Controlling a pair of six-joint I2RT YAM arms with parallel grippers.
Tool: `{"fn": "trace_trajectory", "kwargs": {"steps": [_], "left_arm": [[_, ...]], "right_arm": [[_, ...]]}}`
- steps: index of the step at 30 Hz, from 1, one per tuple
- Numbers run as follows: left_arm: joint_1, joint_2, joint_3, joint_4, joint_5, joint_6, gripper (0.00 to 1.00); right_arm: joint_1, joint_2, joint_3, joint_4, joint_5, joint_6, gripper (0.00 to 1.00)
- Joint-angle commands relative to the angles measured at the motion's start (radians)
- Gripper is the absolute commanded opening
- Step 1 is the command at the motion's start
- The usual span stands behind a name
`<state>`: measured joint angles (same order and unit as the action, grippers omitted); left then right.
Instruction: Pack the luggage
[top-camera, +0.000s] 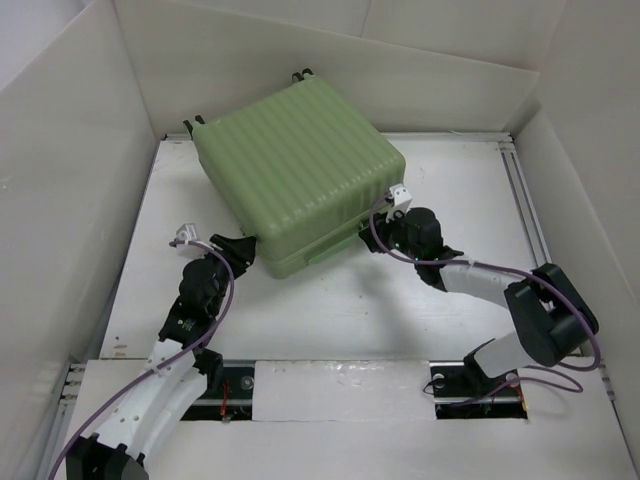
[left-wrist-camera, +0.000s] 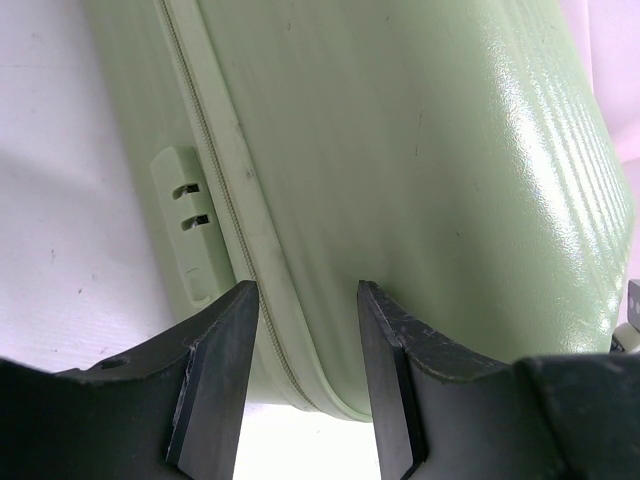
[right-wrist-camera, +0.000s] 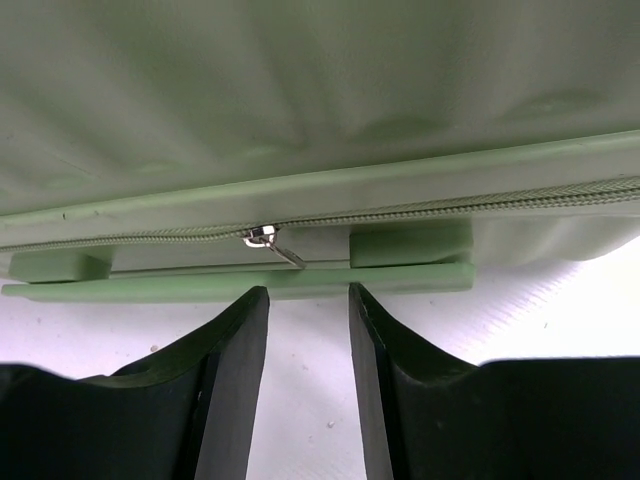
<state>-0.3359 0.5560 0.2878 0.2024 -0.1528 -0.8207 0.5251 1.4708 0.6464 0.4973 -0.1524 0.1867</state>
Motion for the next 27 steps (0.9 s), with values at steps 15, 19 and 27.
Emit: {"fn": "trace_trajectory", "kwargs": {"steps": [15,19,27], "left_arm": [[-0.012,0.016,-0.012,0.054,0.104,0.002,0.41],[-0.012,0.016,-0.012,0.045,0.104,0.002,0.41],[-0.012,0.016,-0.012,0.035,0.104,0.011,0.41]], "right_arm": [[0.01,0.028,0.087,0.113,0.036,-0.02,0.47],[0.01,0.075,0.099,0.157,-0.009,-0.02,0.48],[0.032,0.108,0.096,0.213,-0.067,-0.009,0.47]]}}
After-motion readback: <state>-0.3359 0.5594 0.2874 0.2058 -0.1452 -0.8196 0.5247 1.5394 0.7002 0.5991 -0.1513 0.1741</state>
